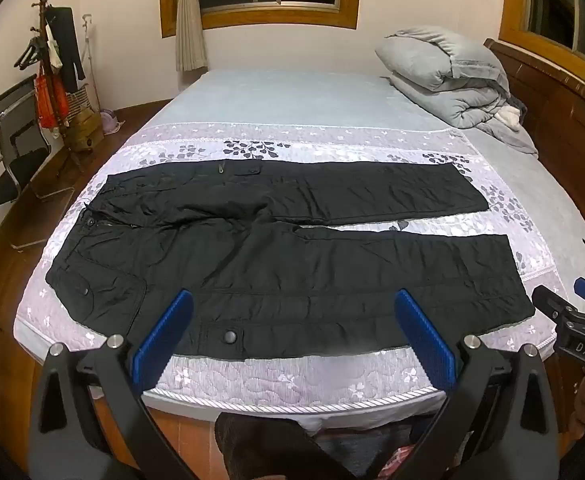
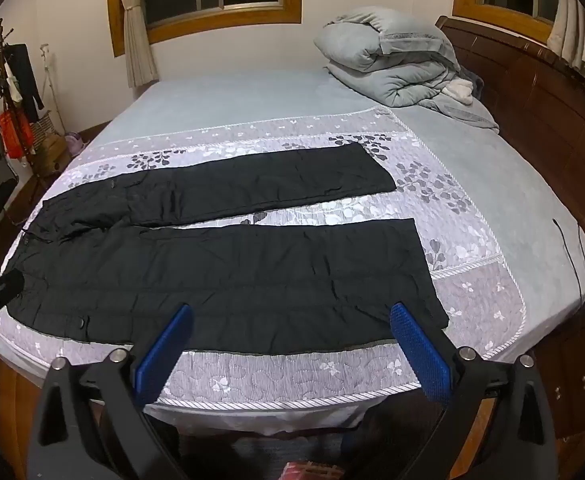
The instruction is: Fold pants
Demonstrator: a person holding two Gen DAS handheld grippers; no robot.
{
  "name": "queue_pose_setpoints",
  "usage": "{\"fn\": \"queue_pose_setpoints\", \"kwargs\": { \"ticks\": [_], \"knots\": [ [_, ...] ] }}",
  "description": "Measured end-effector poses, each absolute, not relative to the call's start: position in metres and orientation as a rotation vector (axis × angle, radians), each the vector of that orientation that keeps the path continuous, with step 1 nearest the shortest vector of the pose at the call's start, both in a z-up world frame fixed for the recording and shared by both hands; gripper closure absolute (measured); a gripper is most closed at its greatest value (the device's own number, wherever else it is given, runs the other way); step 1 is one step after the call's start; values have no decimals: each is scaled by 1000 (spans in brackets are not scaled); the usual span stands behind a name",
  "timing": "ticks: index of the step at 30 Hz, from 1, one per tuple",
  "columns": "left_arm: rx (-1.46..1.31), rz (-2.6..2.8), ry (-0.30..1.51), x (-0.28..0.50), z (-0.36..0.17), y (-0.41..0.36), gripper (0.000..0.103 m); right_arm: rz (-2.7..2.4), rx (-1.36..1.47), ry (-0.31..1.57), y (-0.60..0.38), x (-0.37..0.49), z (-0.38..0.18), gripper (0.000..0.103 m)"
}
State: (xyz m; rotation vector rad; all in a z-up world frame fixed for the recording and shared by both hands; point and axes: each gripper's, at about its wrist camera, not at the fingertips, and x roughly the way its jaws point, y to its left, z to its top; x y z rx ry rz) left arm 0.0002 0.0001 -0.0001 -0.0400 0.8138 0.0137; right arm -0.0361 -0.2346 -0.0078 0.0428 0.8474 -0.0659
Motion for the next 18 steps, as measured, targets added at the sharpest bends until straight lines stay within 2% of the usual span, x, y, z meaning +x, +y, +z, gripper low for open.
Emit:
{"fn": "queue_pose_setpoints", "kwargs": {
  "ticks": [18],
  "knots": [
    [-38,27,805,0,-2,5,3,-69,45,856,-235,-35,-13,4]
  ]
}}
